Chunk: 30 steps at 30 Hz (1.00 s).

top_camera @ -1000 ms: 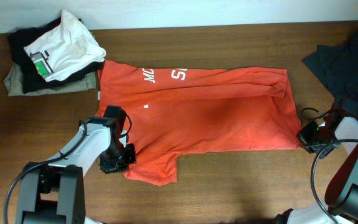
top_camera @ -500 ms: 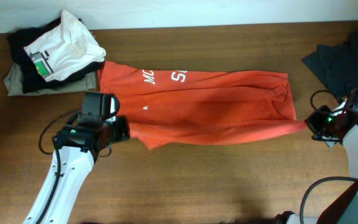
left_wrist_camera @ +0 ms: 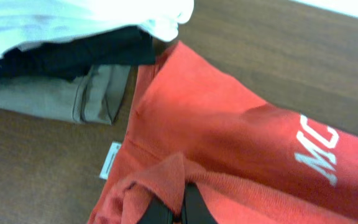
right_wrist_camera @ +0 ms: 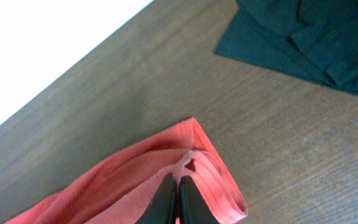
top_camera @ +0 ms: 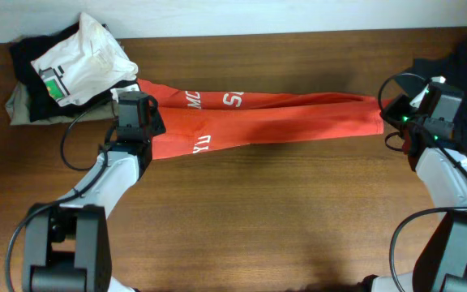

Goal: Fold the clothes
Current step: 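Fold the bottom hem up over the top half with both grippers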

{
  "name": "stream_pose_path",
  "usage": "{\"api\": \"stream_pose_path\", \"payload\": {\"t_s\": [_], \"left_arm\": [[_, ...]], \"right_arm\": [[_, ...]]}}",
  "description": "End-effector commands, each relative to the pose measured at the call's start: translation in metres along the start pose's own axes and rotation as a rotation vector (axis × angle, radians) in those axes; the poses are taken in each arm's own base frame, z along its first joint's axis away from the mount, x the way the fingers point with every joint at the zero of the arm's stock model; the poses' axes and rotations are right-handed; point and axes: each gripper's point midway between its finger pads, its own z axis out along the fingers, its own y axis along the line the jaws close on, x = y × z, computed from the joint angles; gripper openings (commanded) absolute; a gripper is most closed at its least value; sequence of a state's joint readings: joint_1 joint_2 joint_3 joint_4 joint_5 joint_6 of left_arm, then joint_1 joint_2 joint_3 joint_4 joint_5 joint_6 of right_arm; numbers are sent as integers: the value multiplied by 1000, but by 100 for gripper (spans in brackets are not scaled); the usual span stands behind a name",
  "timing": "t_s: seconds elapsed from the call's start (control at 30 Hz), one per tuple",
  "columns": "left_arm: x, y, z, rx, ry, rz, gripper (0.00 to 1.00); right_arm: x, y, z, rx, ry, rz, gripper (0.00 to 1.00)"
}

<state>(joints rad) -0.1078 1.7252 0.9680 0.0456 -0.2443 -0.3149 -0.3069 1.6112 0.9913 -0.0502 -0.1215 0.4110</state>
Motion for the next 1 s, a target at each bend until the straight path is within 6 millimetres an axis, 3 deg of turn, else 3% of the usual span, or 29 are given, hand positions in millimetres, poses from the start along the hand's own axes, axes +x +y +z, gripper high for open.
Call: {"api": "stream_pose_path", "payload": {"t_s": [0.0, 0.03, 0.07, 0.1, 0.13, 0.17, 0.2, 0.27, 0.3, 0.33, 0.37, 0.4, 0.43, 0.47, 0.5, 0.57, 0.63, 0.77, 0.9, 0.97], "left_arm": [[-1, 22, 24, -76, -30, -32, 1], [5, 26, 32, -84, -21, -35, 1], [10, 26, 38, -87, -13, -33, 9], [14, 27, 42, -89, -7, -31, 31], [18, 27, 46, -90, -1, -30, 49], [19, 28, 46, -99, -2, -29, 73], [13, 31, 44, -117, -18, -31, 96], [-9, 30, 30, -124, -40, -16, 99], [-28, 28, 11, -119, -49, -17, 99], [-39, 26, -3, -106, -53, -18, 99], [-43, 14, -13, -34, -37, -19, 81], [-36, -3, -12, 65, -2, -17, 50], [-23, -15, -6, 131, 45, -12, 26], [-7, -17, 6, 142, 93, -15, 1], [13, -15, 20, 127, 143, -29, 1], [49, -12, 40, 115, 238, -20, 0], [63, -9, 48, 102, 271, -16, 1], [99, 15, 67, 6, 354, -4, 0], [115, 57, 63, -78, 449, -64, 1], [124, 74, 46, -141, 523, -160, 0]], "right_arm": [[1, 0, 15, 44, -22, -22, 4], [9, -4, 25, 50, -5, -22, 4], [18, -9, 37, 58, 14, -20, 11], [25, -12, 45, 62, 29, -21, 18], [34, -13, 55, 62, 48, -24, 51], [36, -12, 57, 62, 55, -26, 78], [26, -9, 56, 58, 35, -29, 91], [4, -3, 47, 73, 51, -31, 94], [-12, 4, 36, 86, 77, -26, 94], [-23, 16, 27, 72, 113, -37, 87], [-20, 35, 22, 4, 161, -106, 67], [-8, 46, 24, -20, 193, -134, 51], [12, 53, 30, -26, 239, -151, 31], [39, 63, 42, -33, 304, -178, 16], [65, 71, 53, -38, 360, -203, 5], [99, 69, 70, -12, 439, -160, 4], [104, 61, 75, 21, 450, -133, 4], [108, 18, 75, 207, 421, -253, 10], [109, -23, 74, 264, 435, -191, 9], [102, -44, 71, 278, 443, -138, 7]]}}
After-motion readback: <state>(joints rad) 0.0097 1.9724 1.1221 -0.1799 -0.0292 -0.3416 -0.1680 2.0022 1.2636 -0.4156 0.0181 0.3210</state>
